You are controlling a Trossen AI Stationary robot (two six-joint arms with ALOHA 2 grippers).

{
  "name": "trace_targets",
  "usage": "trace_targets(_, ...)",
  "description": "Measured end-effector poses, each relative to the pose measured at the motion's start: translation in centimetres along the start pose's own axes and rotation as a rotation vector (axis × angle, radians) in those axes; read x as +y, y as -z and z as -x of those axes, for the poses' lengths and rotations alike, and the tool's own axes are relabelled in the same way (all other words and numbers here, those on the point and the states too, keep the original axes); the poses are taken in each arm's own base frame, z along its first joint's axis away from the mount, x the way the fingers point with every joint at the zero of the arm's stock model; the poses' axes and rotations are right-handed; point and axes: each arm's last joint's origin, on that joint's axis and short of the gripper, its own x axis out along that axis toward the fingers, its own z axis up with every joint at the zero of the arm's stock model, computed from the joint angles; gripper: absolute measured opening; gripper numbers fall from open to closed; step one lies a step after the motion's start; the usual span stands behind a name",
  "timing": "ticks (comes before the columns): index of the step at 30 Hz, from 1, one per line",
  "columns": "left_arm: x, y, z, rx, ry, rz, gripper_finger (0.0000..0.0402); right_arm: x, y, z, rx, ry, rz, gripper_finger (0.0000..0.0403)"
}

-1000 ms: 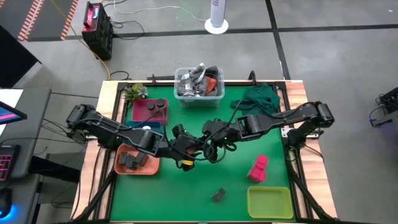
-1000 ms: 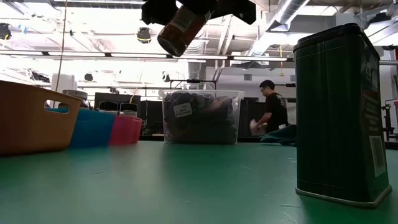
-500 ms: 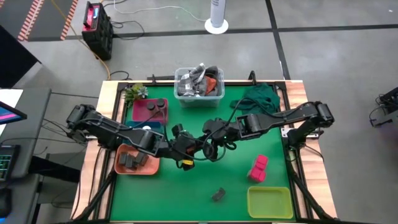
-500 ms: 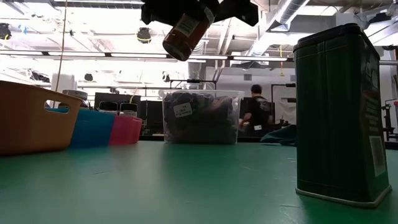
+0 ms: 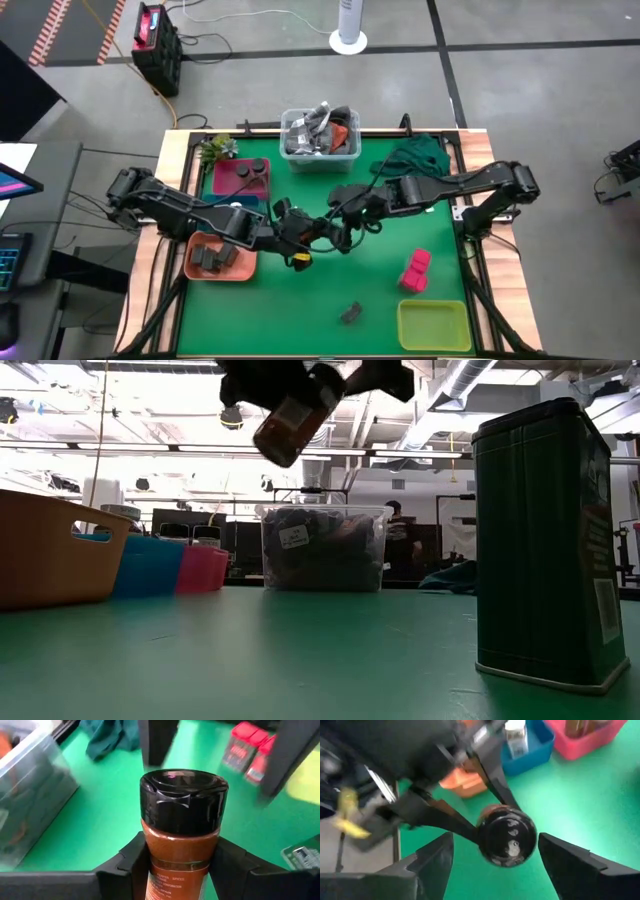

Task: Sort spices by type
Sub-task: Put the black spice bottle into the red bin

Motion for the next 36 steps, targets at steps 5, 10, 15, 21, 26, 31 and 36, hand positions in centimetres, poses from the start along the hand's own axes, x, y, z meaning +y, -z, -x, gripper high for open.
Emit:
trace_targets(5, 0.9, 0.5, 0.7, 0.047, -0.080, -0.004, 0.0161, -1.2, -1.5, 3.5, -0.112, 0.041, 0.015, 0.0326)
trace_targets(10, 2.8, 1.5, 2.4, 0.031, -0.163, 0.031, 0.0161, -2.3, -1.7, 7.9, -0.196, 0.180, 0.031, 0.0324)
trace_targets(15, 6.1, 4.4, 4.5, 0.000, -0.226, 0.134, 0.0162, -2.6, -1.1, 11.0, -0.237, 0.247, 0.037, 0.0322)
trace_targets(21, 10.8, 8.4, 6.9, -0.124, -0.356, 0.334, 0.0162, -2.4, 0.2, 11.1, -0.218, 0.237, 0.028, 0.0322)
trace_targets(26, 13.7, 11.0, 8.5, -0.259, -0.458, 0.455, 0.0162, -1.1, 0.8, 9.6, -0.186, 0.212, 0.054, 0.0322)
trace_targets(31, 15.6, 13.5, 8.4, -0.304, -0.542, 0.523, 0.0162, 0.0, 1.0, 7.9, -0.180, 0.190, 0.064, 0.0321)
trace_targets(36, 16.8, 14.6, 7.7, -0.330, -0.655, 0.542, 0.0162, 0.8, 1.3, 7.2, -0.200, 0.178, 0.037, 0.0321)
